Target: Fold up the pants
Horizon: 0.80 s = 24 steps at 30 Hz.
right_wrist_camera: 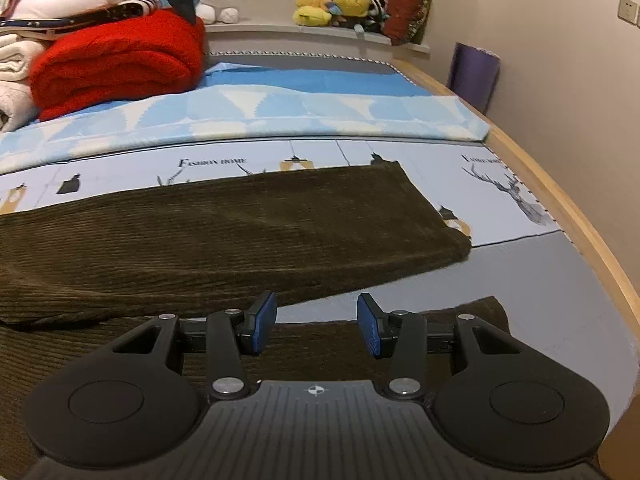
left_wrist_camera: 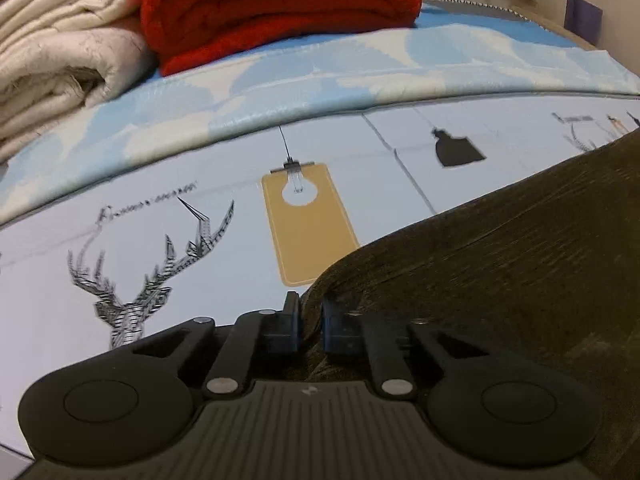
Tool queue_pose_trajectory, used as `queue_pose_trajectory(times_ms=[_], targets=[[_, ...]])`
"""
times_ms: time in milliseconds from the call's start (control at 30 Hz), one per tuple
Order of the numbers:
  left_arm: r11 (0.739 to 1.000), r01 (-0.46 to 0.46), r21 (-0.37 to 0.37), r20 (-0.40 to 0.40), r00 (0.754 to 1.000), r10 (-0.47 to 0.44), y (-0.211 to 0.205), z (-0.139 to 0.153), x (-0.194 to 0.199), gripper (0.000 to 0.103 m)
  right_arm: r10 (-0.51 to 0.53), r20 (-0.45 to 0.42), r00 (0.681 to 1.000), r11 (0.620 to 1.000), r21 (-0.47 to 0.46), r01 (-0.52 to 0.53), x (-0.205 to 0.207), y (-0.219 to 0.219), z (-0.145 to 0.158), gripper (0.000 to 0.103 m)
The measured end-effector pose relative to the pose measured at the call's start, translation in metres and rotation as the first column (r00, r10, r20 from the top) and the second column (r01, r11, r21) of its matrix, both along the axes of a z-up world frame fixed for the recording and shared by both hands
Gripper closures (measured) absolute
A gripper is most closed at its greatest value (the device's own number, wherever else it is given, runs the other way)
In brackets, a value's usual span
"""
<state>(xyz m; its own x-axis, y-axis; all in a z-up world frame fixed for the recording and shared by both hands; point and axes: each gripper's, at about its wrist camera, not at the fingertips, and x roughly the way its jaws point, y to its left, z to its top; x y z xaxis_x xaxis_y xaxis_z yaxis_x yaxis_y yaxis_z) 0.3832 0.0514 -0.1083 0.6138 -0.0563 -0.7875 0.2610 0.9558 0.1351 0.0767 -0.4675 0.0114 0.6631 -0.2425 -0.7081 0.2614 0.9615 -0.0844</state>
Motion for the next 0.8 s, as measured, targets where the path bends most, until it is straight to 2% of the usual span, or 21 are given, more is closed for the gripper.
queue_pose_trajectory(times_ms=[67, 167, 200, 367, 467, 533, 600, 633, 667, 700, 733, 800], targets=[[0.999, 0.016, 0.044, 0.029, 0.999, -0.018, -0.010, 0.017, -0.016, 0.093, -0.021, -0.017, 1.000, 1.000, 0.012, 0.022, 0.003, -0.002, -0.002, 0.056], [0.984, 0.092, 0.155, 0.078, 0.991, -0.105, -0.033, 0.046, -0.055, 0.094, -0.036, -0.037, 0.999, 0.999, 0.029, 0.037, 0.006, -0.001, -0.004, 0.056], [0.981, 0.106, 0.162, 0.092, 0.988, -0.122, -0.038, 0.058, -0.071, 0.094, -0.034, -0.040, 0.999, 0.999, 0.037, 0.035, 0.006, 0.000, -0.004, 0.056], [0.981, 0.153, 0.115, 0.103, 0.981, -0.165, -0.052, 0.108, -0.174, 0.097, -0.023, -0.024, 0.999, 0.997, 0.071, 0.025, 0.002, 0.005, 0.001, 0.057], [0.977, 0.204, 0.056, 0.043, 0.977, -0.207, -0.052, 0.108, -0.238, 0.098, -0.023, -0.005, 1.000, 0.995, 0.097, 0.023, -0.004, 0.004, 0.006, 0.062], [0.971, 0.239, 0.018, -0.056, 0.970, -0.237, -0.051, 0.094, -0.263, 0.097, -0.020, 0.003, 1.000, 0.994, 0.109, 0.020, -0.009, 0.003, 0.008, 0.066], [0.986, 0.166, -0.002, -0.043, 0.985, -0.166, -0.039, 0.094, -0.270, 0.092, -0.027, 0.005, 1.000, 0.991, 0.128, 0.026, -0.015, 0.001, 0.009, 0.067], [0.995, 0.076, -0.059, -0.019, 0.997, -0.078, -0.024, 0.100, -0.267, 0.076, -0.033, 0.005, 0.999, 0.990, 0.141, 0.032, -0.017, -0.001, 0.010, 0.066], [0.989, -0.020, -0.149, -0.019, 1.000, 0.018, -0.005, 0.106, -0.263, 0.067, -0.043, 0.007, 0.999, 0.987, 0.157, 0.041, -0.019, -0.004, 0.010, 0.066], [0.964, -0.116, -0.239, -0.043, 0.993, 0.109, 0.014, 0.109, -0.259, 0.058, -0.052, 0.010, 0.999, 0.984, 0.169, 0.050, -0.022, -0.006, 0.011, 0.066], [0.927, -0.211, -0.311, -0.088, 0.977, 0.193, 0.033, 0.108, -0.255, 0.058, -0.061, 0.012, 0.998, 0.982, 0.180, 0.058, -0.023, -0.009, 0.011, 0.066], [0.848, -0.366, -0.384, -0.214, 0.928, 0.304, 0.063, 0.094, -0.250, 0.057, -0.075, 0.015, 0.997, 0.977, 0.200, 0.070, -0.026, -0.013, 0.011, 0.066]])
